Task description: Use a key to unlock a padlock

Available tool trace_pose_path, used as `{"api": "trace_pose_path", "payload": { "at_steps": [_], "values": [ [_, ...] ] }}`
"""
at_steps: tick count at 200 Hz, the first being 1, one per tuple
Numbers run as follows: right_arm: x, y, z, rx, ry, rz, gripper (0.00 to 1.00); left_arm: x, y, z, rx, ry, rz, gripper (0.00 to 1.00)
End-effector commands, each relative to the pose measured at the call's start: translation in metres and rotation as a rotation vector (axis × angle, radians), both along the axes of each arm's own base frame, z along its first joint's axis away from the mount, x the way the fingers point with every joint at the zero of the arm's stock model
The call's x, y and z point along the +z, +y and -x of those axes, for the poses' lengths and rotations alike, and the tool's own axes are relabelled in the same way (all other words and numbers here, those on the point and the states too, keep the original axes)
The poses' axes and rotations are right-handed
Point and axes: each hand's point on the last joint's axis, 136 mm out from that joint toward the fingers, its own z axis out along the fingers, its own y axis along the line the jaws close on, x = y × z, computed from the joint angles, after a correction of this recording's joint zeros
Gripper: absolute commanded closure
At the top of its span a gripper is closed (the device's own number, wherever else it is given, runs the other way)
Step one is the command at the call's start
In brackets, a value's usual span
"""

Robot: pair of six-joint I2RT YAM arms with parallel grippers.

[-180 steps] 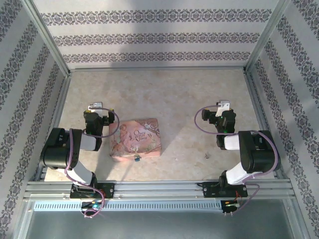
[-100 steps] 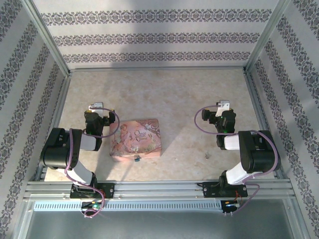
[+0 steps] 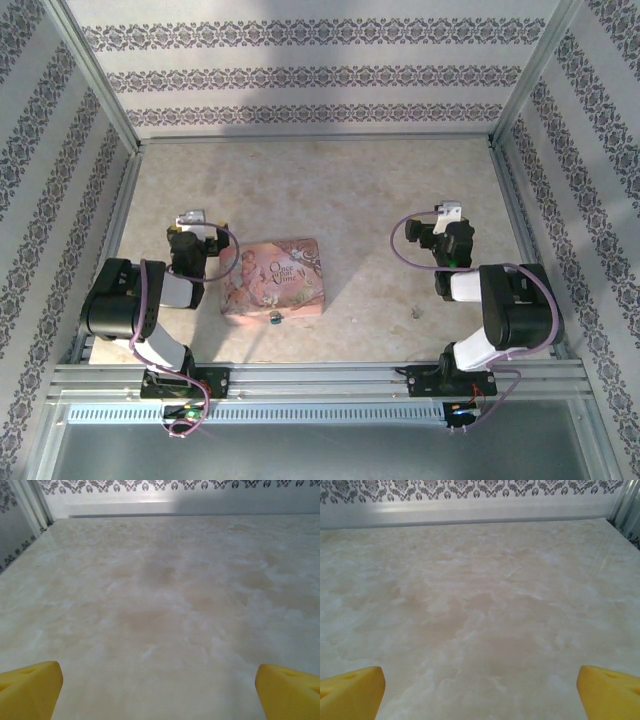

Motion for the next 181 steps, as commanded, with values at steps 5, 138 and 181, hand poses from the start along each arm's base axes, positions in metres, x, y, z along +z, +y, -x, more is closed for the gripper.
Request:
{"api": "trace_pose_path", "payload": {
  "at_steps": [5,138,181],
  "values": [
    [0.033,-0.009,0.005,-0.038,-0.066,-0.017,0.02,0.046,0.008,0.020,0.051,-0.190,0.021,0.01],
    [0.130,0.066,0.085,0.219,0.235,-0.426,0.02,0.141,-0.046,0.072,-0.050,0.194,0.510,0.01],
    [0.137,0.122,0.120,0.429,0.400,-0.576,0.02,0.110,-0.065,0.129,0.010,0.495,0.642,0.01]
  ]
}}
